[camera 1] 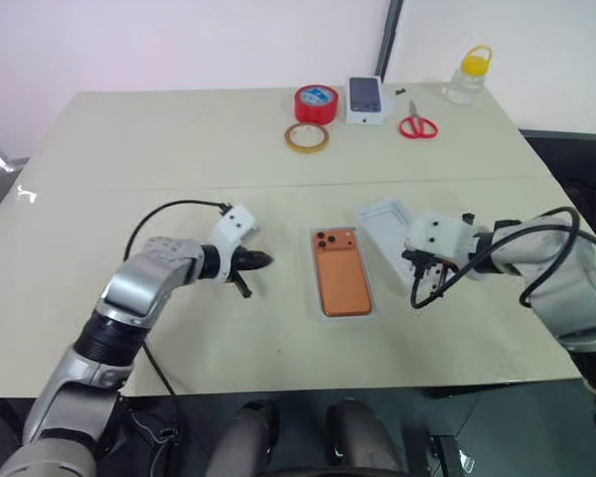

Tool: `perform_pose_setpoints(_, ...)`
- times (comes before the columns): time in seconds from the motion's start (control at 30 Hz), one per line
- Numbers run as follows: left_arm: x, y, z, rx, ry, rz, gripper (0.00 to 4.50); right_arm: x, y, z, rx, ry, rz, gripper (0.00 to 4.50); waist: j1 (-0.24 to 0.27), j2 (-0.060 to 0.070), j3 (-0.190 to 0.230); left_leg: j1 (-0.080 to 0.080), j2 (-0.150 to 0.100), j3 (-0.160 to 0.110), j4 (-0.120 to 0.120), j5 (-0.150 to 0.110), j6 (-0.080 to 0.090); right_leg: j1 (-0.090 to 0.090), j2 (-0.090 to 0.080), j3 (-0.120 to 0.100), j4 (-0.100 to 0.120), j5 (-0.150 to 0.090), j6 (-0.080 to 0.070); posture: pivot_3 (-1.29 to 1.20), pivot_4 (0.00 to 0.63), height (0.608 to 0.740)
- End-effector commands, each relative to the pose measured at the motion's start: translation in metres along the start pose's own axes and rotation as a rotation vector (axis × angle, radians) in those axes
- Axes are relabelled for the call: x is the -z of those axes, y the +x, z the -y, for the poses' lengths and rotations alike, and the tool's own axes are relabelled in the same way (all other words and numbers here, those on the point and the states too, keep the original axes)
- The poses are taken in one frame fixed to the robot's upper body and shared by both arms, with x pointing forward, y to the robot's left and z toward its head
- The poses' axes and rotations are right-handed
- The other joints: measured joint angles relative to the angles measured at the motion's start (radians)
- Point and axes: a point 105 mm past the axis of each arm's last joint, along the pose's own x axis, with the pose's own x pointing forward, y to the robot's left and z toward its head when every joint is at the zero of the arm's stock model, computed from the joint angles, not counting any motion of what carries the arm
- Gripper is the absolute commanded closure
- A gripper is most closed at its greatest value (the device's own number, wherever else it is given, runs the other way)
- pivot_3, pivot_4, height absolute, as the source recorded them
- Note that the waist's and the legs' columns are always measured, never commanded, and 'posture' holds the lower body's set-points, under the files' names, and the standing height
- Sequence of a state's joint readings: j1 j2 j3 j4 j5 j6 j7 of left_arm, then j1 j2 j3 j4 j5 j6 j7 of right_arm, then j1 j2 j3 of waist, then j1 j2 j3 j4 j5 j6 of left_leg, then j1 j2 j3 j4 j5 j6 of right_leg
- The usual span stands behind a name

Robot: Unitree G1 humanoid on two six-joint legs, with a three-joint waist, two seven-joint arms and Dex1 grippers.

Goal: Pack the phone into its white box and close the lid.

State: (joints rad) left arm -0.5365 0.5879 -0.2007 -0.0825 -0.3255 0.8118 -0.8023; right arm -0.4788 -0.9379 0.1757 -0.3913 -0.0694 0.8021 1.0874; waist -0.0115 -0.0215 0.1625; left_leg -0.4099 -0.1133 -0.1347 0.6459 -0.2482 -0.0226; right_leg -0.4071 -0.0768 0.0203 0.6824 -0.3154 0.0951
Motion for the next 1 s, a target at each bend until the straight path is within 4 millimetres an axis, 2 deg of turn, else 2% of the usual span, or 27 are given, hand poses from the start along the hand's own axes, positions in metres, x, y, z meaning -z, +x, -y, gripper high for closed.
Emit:
perform_pose_setpoints(0.03,-0.021,-0.022,0.002,0.013,0.075,0.167,4.5,-0.013,-0.011,0.007,-0.001,0.157,0.078,3.64,0.0,0.0,0.0,0.0,0.0,0.0,0.0,0.0,0.0,0.0,0.0,0.0,0.0,0.0,0.0,0.0,0.15,0.74)
perform_pose_setpoints(0.17,-0.016,-0.033,0.01,0.034,0.113,0.221,4.5,-0.01,-0.007,0.011,-0.011,0.342,0.069,1.62,0.001,0.0,0.0,0.0,0.0,0.0,0.0,0.0,0.0,0.0,0.0,0.0,0.0,0.0,0.0,0.0,0.15,0.74)
perform_pose_setpoints(0.23,-0.015,-0.036,0.014,0.042,0.126,0.246,4.5,-0.003,-0.003,0.014,0.002,0.399,0.031,0.81,0.001,0.001,0.0,0.0,0.0,0.0,0.0,0.0,0.001,0.0,-0.001,0.0,0.0,0.0,0.0,0.0,0.15,0.74)
perform_pose_setpoints(0.33,-0.015,-0.038,0.02,0.052,0.137,0.27,4.5,0.004,0.0,0.019,0.012,0.481,-0.01,0.81,0.001,0.001,0.0,0.0,0.0,0.0,0.0,-0.001,0.001,0.0,-0.001,0.0,0.0,0.0,0.0,0.0,0.15,0.74)
perform_pose_setpoints(0.5,-0.011,-0.044,0.023,0.043,0.125,0.306,4.5,0.0,0.006,0.023,-0.008,0.631,-0.018,0.81,-0.003,0.001,0.0,0.0,0.0,0.001,0.0,-0.001,0.001,-0.001,0.0,0.001,0.0,0.0,0.0,0.0,0.15,0.74)
perform_pose_setpoints(0.8,-0.009,-0.039,0.028,0.077,0.132,0.302,4.5,-0.012,0.019,0.011,-0.037,0.68,-0.06,0.81,-0.001,0.001,0.0,0.0,0.0,0.001,-0.001,-0.001,0.001,-0.001,-0.001,0.0,0.0,0.0,0.0,0.0,0.15,0.74)
perform_pose_setpoints(1.0,-0.012,-0.037,0.036,0.105,0.134,0.316,4.5,-0.007,0.03,0.014,0.018,0.723,-0.115,0.81,-0.002,0.001,0.0,0.0,0.0,0.001,0.0,-0.001,0.001,-0.001,-0.001,0.001,0.0,0.0,0.0,0.0,0.15,0.74)
